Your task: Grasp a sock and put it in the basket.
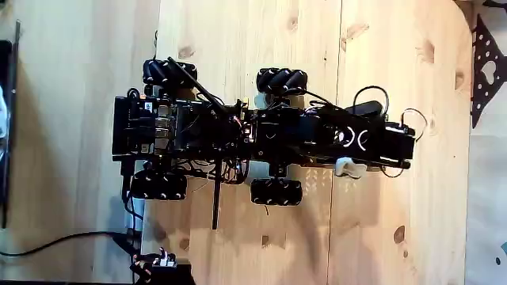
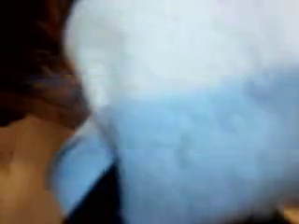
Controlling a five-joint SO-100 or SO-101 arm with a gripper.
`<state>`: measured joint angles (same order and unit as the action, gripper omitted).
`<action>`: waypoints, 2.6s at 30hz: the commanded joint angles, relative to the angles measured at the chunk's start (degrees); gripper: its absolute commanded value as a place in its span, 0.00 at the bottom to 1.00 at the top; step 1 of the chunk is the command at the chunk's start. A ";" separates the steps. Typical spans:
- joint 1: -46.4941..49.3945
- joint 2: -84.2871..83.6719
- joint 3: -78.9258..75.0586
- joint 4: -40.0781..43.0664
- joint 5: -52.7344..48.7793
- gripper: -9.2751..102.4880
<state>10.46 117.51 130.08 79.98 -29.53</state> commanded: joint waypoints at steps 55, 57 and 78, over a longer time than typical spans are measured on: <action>6.94 11.16 7.47 9.93 -54.05 0.44; 5.45 14.41 7.47 12.04 -53.26 0.44; 7.56 22.41 7.91 15.12 -64.51 0.44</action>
<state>16.88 138.34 133.24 82.09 -91.41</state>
